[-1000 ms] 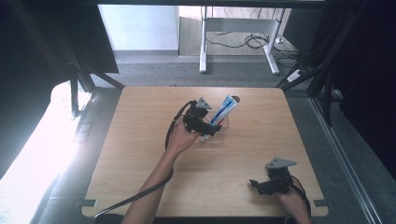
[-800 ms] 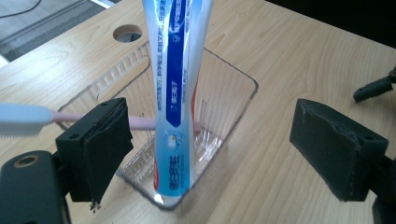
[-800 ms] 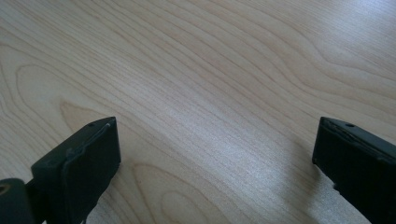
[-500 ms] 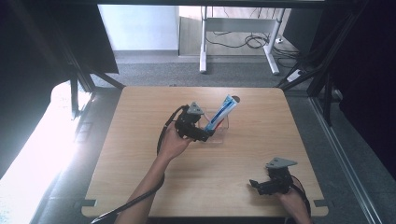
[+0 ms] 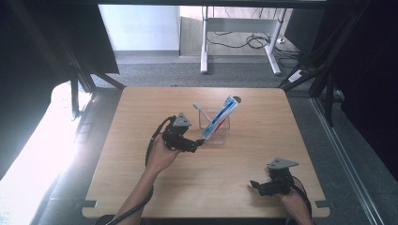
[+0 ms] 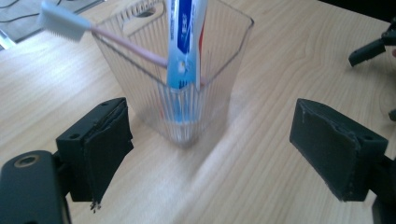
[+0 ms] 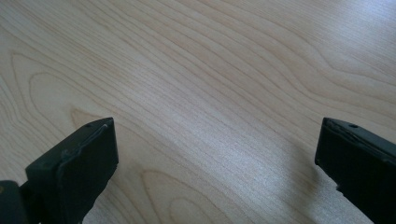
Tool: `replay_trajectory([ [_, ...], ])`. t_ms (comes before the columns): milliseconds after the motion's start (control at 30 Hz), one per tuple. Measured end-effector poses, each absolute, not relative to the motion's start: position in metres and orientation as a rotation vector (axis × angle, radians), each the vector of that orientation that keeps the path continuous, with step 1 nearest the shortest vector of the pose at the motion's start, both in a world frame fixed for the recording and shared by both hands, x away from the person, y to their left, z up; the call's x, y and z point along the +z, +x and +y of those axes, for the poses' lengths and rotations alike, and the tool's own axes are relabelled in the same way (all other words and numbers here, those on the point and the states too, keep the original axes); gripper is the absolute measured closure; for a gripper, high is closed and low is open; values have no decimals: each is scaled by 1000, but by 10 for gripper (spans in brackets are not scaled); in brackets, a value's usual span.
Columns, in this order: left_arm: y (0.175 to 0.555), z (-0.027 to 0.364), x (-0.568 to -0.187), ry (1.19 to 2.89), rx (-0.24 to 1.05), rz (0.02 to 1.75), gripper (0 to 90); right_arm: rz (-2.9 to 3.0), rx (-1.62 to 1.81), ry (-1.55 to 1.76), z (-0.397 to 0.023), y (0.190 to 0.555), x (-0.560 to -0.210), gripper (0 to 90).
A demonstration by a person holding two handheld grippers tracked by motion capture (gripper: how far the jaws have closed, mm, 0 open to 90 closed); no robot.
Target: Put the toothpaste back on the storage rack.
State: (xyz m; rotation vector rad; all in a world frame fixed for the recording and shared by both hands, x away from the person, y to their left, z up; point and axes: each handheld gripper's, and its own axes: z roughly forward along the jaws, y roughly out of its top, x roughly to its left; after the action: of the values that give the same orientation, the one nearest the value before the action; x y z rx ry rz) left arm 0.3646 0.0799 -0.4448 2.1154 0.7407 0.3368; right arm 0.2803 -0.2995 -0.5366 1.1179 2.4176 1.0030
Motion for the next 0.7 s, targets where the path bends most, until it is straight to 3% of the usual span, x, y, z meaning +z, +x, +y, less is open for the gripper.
replay_trajectory([
  [700, 305, 118, -488, 2141, 360, 803, 130, 2407, 1024, 1116, -297, 279, -536, 0],
])
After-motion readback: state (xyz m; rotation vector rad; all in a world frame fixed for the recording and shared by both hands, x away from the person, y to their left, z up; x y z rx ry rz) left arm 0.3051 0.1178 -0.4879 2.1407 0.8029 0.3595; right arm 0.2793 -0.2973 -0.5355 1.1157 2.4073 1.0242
